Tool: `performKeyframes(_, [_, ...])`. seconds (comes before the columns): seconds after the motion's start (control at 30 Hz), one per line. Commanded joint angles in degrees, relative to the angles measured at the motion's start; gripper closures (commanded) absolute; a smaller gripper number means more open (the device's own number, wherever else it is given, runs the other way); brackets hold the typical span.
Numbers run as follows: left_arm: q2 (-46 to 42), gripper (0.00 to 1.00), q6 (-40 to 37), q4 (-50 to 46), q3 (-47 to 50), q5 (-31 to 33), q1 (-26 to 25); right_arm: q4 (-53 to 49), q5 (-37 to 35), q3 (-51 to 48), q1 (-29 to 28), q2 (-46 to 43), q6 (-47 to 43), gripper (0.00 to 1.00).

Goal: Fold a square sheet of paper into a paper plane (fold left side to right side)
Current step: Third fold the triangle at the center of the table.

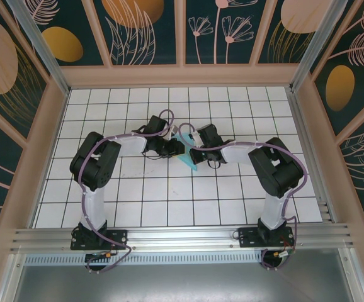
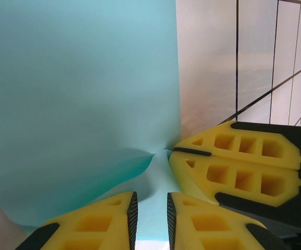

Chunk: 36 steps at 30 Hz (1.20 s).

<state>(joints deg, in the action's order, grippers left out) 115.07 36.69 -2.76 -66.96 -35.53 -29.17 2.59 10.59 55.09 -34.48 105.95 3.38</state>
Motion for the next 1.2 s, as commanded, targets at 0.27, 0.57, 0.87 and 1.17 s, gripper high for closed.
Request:
performKeyframes(0.27, [0.8,0.75,-1.1,-0.1,2.2,1.7,-0.2,-3.3,-0.9,0.3,0.3,0.6,-0.7,1.00])
performKeyframes(0.57, [1.1,0.76,-1.0,0.4,3.6,2.6,-0.2,-3.2,-0.6,0.6,0.4,0.5,-0.6,1.00])
performKeyframes(0.87, [2.8,0.77,-1.3,-1.2,3.8,5.4,-0.2,-4.0,0.9,1.8,1.6,-5.9,2.0,0.85])
performKeyframes(1.17, [3.2,0.77,-1.3,-1.1,3.4,5.5,-0.2,-8.2,6.8,-0.9,2.8,-15.2,3.8,0.70])
